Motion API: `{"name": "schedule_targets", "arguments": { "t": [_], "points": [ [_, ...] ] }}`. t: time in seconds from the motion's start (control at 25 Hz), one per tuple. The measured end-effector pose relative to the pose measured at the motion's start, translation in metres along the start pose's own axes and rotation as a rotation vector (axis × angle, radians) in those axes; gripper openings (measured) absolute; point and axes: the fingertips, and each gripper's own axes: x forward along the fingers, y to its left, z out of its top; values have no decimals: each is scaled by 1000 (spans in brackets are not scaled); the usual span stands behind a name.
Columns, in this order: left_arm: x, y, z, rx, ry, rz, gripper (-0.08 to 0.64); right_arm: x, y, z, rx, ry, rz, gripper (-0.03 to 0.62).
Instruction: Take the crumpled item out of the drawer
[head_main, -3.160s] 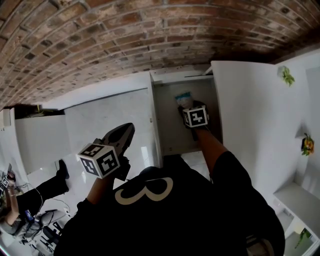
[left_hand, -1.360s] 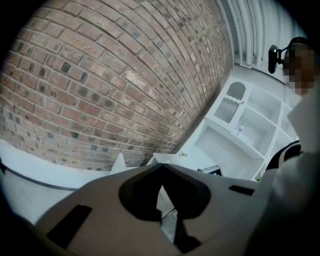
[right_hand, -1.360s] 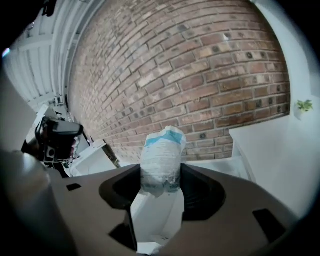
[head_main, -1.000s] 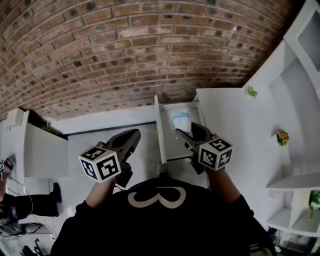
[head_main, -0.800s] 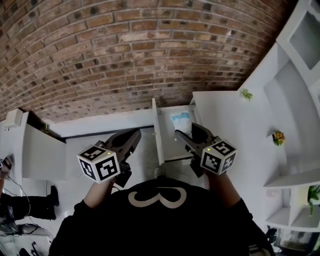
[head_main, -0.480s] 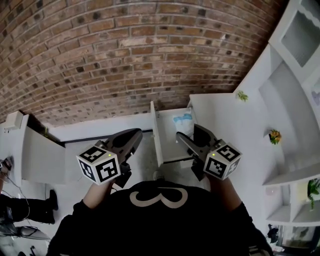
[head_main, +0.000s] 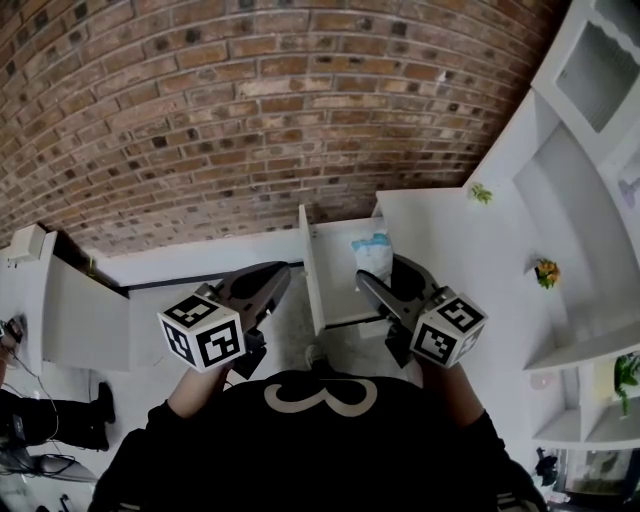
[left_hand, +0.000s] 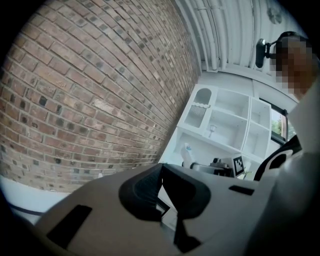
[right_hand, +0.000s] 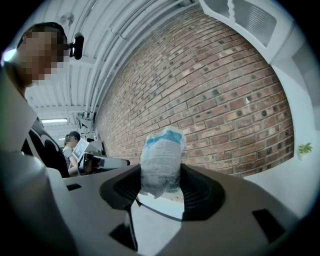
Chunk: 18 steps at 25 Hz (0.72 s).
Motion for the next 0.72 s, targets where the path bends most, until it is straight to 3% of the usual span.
{"name": "schedule_targets", "arguments": {
  "t": [0.72],
  "points": [
    [9, -2, 2, 18, 10, -6, 3, -1, -6, 4, -19, -16, 10, 235]
  ]
}}
